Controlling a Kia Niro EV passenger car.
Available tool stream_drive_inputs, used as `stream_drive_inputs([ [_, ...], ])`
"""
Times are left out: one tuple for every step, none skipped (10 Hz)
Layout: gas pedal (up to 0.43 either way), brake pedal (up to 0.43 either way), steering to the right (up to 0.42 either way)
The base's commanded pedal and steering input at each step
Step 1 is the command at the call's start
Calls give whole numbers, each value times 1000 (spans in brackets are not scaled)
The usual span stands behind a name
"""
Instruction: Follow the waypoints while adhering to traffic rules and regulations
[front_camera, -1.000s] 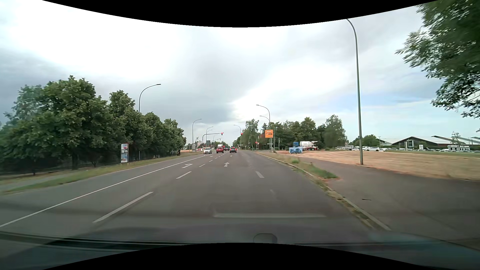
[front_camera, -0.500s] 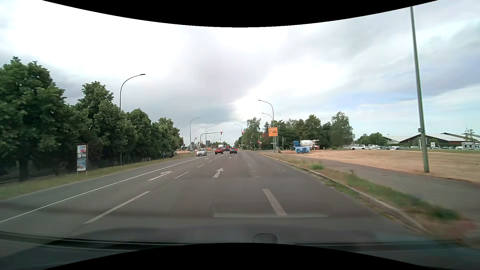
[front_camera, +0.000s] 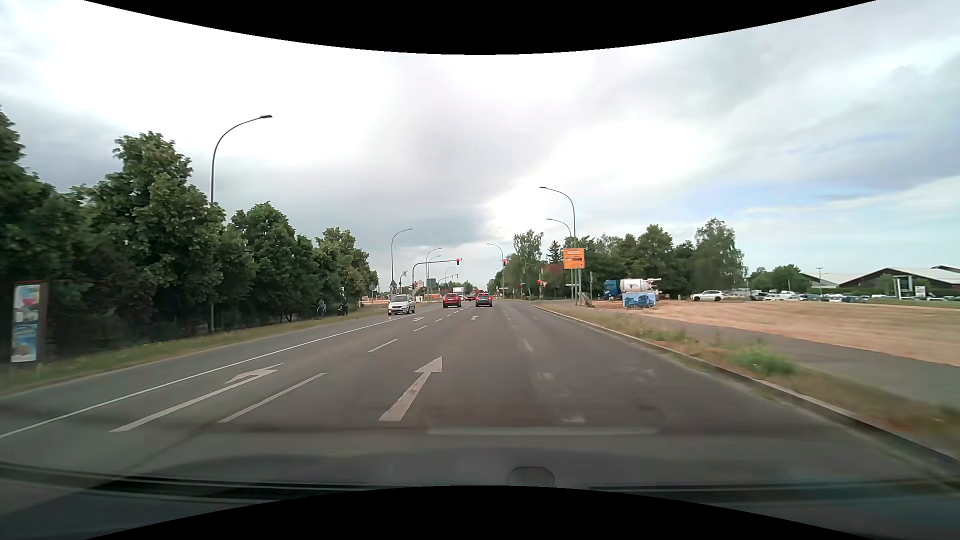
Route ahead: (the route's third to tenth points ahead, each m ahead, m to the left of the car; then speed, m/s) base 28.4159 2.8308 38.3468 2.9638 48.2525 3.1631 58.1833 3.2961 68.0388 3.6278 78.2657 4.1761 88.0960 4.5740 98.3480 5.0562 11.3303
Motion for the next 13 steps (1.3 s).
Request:
stream_drive_inputs([
  [67, 0, -22],
  [67, 0, -21],
  [0, 0, -21],
  [0, 0, -21],
  [0, 0, -17],
  [0, 0, -13],
  [0, 0, -10],
  [0, 24, -10],
  [0, 24, -10],
  [0, 73, -8],
  [0, 122, -5],
  [0, 152, -4],
  [0, 159, -4],
])
